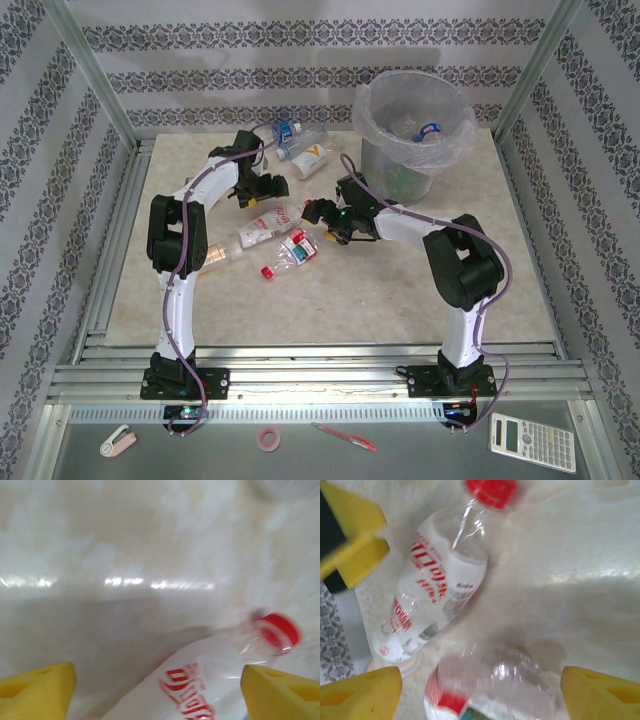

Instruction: Throw the plastic bottles in the bin

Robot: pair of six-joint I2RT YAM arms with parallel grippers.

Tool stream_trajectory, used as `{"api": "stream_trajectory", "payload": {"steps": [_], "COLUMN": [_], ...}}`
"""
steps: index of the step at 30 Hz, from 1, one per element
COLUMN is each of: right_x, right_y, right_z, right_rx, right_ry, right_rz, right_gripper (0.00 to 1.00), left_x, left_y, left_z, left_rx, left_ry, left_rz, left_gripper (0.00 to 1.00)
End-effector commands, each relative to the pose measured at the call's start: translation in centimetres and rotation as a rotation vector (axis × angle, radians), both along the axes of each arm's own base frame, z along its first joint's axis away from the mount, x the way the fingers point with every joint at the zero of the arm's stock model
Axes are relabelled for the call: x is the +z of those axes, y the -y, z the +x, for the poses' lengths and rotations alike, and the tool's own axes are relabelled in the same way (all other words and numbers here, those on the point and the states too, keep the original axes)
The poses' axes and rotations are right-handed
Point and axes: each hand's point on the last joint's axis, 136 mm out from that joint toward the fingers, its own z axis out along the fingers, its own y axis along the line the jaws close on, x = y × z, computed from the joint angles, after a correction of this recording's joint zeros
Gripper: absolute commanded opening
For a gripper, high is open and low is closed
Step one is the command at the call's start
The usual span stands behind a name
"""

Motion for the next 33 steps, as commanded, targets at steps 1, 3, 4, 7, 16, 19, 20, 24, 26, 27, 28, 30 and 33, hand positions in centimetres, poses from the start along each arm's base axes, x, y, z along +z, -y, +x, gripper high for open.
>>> {"api": "stream_trajectory", "payload": {"steps": [1,3,4,7,16,19,20,24,26,27,28,30,33], "right_x": [1.4,1.1,0.9,-0.1,-0.7,0.1,0.2,0.0,-0.2,-0.5,-0.7,-1.3,-2.4], "right_y": [-1.5,-2.0,-2.1,-1.8,-0.1,-0.3,-0.2,-0.6,-1.1,-1.3,-1.5,-1.9,-2.0], "right_z": [-2.6,-3.3,-3.6,-4.7,-6.7,-7.9,-8.4,-9.9,-10.2,-10.2,-10.2,-10.0,-9.9], "right_rx": [0.131,0.144,0.141,0.122,0.133,0.146,0.148,0.141,0.145,0.145,0.147,0.145,0.128], "right_ry": [0.029,0.011,-0.008,-0.084,-0.097,-0.105,-0.116,-0.183,-0.198,-0.208,-0.215,-0.228,-0.257], "right_rz": [-0.015,-0.013,-0.015,-0.047,-0.124,-0.105,-0.105,-0.069,-0.068,-0.069,-0.067,-0.069,-0.092], "right_gripper": [0.86,0.86,0.86,0.84,0.85,0.85,0.85,0.84,0.84,0.83,0.83,0.81,0.79], "left_x": [6.9,8.4,9.2,11.2,11.9,10.8,10.2,7.8,6.1,5.5,4.9,3.8,1.7], "left_y": [-0.9,-1.1,-1.3,-1.7,-1.3,-1.1,-1.1,-0.8,-0.6,-0.3,0.0,0.6,0.7], "left_z": [0.7,0.7,0.5,-0.5,-9.0,-13.1,-14.6,-18.8,-20.3,-20.7,-21.1,-21.3,-21.9], "left_rx": [0.030,0.036,0.037,0.034,0.006,0.000,-0.004,-0.012,-0.012,-0.015,-0.020,-0.017,-0.010], "left_ry": [0.108,0.123,0.128,0.139,0.093,0.046,0.028,-0.033,-0.073,-0.087,-0.100,-0.109,-0.155], "left_rz": [0.005,0.014,0.017,0.022,-0.018,-0.032,-0.030,-0.048,-0.052,-0.056,-0.064,-0.086,-0.074], "left_gripper": [0.90,0.92,0.93,0.93,0.93,0.91,0.90,0.82,0.77,0.76,0.75,0.72,0.67]}}
